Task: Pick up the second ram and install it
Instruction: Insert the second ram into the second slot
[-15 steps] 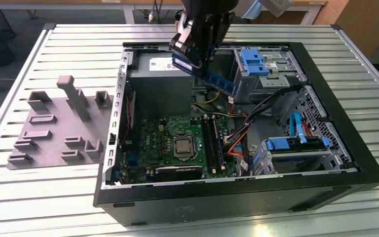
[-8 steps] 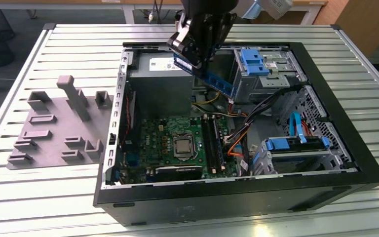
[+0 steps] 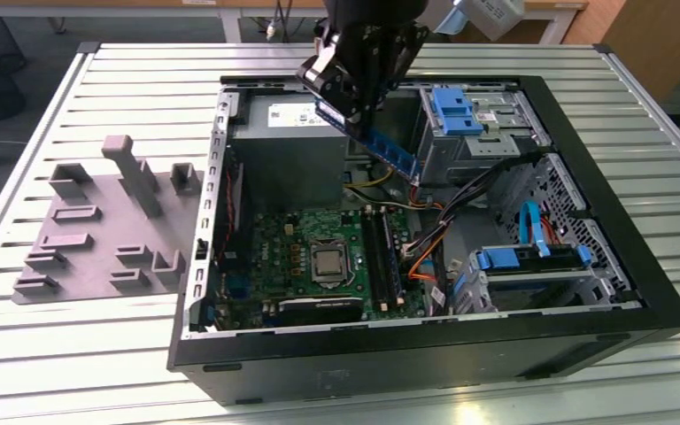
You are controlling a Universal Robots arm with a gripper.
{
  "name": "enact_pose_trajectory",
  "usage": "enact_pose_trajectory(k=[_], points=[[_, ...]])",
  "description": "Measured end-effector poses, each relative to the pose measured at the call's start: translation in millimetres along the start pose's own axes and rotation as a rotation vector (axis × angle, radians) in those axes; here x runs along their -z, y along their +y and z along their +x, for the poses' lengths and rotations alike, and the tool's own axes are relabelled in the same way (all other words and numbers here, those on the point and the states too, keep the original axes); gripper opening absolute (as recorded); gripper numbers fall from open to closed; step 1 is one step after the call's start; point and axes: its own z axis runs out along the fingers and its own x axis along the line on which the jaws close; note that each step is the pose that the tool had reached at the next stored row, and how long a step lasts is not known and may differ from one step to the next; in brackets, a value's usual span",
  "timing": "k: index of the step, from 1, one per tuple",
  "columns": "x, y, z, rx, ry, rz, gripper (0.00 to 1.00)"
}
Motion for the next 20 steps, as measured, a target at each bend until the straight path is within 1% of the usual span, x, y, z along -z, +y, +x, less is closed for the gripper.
enact_pose_trajectory(k=[13,20], points=[[-0.4,0.0,0.0,-0.124,-0.0010,0.0008,0.14],[-0.4,0.0,0.0,-0.131,-0.0011,0.0008,0.14]])
